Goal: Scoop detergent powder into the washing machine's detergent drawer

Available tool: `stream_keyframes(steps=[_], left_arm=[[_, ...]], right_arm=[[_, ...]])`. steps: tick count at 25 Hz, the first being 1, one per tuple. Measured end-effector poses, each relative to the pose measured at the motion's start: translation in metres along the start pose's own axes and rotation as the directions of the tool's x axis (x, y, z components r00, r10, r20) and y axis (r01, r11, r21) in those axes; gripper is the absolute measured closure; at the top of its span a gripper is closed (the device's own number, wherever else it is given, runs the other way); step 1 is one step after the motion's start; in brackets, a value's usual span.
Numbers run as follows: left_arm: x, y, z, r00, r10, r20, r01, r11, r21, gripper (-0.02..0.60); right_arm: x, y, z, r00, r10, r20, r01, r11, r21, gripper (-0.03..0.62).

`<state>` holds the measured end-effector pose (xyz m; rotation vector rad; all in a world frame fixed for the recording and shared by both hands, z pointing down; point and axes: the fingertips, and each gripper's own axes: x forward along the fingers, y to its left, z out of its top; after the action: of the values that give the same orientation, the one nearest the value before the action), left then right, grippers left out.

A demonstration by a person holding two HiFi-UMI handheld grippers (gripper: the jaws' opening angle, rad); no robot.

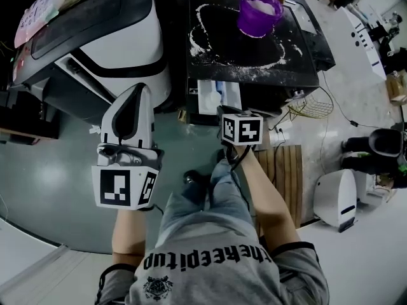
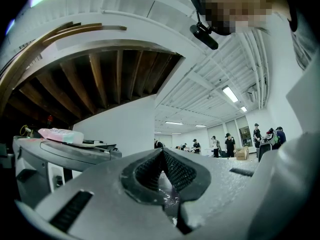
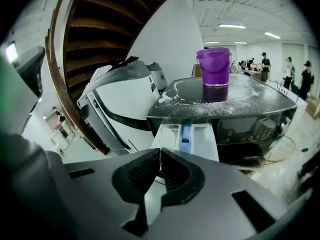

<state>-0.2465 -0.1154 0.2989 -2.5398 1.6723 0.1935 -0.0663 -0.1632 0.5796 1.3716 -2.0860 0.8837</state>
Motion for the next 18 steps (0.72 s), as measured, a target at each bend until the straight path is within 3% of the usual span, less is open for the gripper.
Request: stream_keyframes(steps=[7, 15, 18], left_arm=[[-0.003, 0.010, -0.003, 1.000, 0.019, -0.005, -0.019, 1.000, -0.006, 0.578], [-0.004, 0.015, -0.004, 1.000, 0.030, -0.005, -0.030, 1.000, -0.009, 0.578], [-0.005, 0.016, -0.005, 0.999, 0.032, -0.005, -0.032, 0.999, -0.010, 0.578]], right_arm=[[0.009, 0.004, -0.002, 0.993, -0.114, -0.042, 0.100, 0.964, -0.244, 0.586], [0.016, 0.011, -0.006, 0.981, -0.186, -0.046, 0.143, 0.870, -0.471, 0.586], [0.017, 0.013, -0.006, 0.976, -0.216, -0.035, 0.161, 0.816, -0.555, 0.586]])
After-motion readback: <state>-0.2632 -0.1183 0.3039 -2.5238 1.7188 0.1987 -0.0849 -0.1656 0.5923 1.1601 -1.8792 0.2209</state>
